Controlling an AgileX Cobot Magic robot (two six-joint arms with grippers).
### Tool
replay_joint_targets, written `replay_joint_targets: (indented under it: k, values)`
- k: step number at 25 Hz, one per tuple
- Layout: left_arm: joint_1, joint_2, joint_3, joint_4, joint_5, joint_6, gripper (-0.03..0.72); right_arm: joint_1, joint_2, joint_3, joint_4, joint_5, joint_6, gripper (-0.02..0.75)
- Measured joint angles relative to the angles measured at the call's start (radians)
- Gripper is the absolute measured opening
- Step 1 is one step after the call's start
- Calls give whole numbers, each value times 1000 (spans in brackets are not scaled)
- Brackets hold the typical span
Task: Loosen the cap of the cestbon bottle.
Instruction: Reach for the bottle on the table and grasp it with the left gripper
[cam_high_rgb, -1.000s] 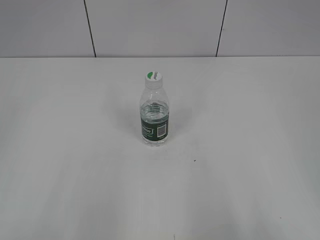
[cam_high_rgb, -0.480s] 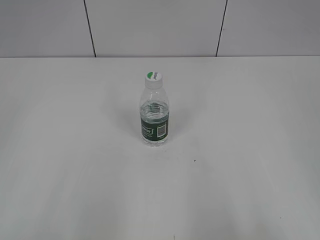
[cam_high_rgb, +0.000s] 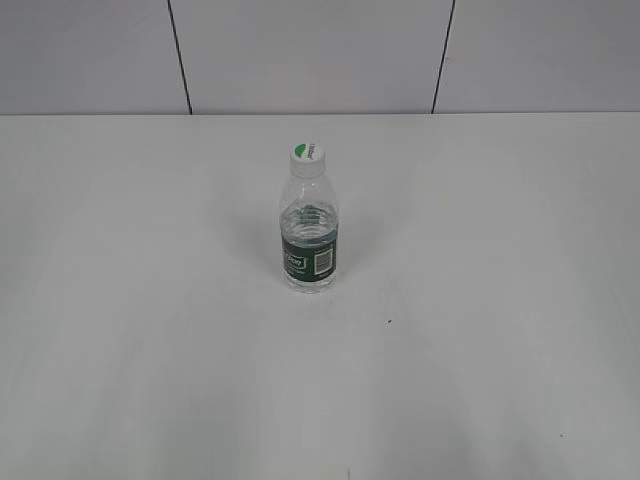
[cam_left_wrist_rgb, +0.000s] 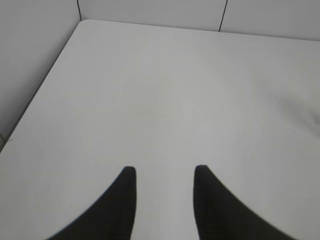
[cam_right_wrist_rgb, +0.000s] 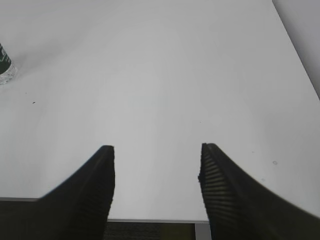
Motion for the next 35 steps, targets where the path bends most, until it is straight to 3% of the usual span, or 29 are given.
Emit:
replay_joint_targets:
  k: [11,17,29,35]
  values:
    - [0,316,-27,0,-373,56,244,0,0,0,-10,0,15,420]
    - [0,547,-29,1,-690,112,244,0,0,0,-10,0,34,420]
    - [-22,1088,-26,27,-1382,115,244,0,0,0,-10,0,106,420]
    - [-56,1348,-21,228,-1718,-24,244,0,58,0,-11,0,119,420]
